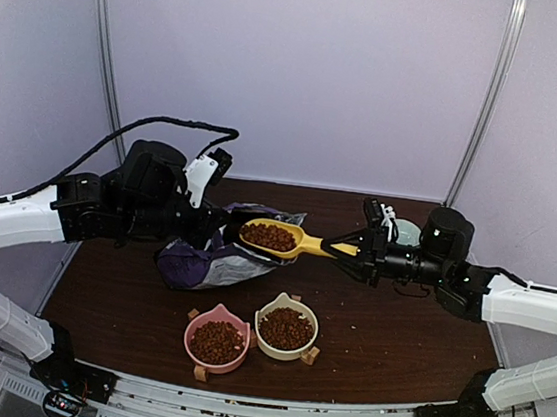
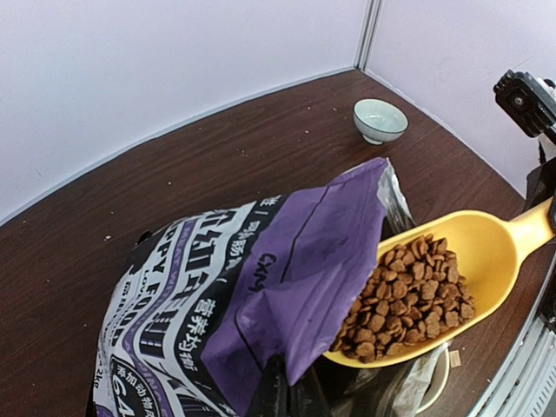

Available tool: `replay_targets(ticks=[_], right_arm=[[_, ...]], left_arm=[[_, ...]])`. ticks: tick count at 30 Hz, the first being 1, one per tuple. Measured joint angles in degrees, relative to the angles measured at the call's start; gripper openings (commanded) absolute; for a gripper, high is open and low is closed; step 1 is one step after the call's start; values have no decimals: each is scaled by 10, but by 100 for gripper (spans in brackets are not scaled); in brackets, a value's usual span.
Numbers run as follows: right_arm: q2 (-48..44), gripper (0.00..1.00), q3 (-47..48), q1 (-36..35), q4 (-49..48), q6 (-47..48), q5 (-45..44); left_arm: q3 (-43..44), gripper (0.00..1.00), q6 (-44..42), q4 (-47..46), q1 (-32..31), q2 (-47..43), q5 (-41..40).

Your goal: Serve the pet food

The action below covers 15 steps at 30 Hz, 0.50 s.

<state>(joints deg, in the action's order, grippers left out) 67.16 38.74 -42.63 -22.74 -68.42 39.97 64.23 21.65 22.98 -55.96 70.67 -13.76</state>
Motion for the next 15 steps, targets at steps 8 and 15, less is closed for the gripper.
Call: replay_targets(ticks=[8, 15], right_arm=[[-26, 20, -16, 2, -28, -28, -2], [-42, 20, -26, 3, -28, -40, -2]], left_arm=[[0, 0, 6, 0, 0, 0, -3], [0, 0, 14, 0, 0, 2, -7]])
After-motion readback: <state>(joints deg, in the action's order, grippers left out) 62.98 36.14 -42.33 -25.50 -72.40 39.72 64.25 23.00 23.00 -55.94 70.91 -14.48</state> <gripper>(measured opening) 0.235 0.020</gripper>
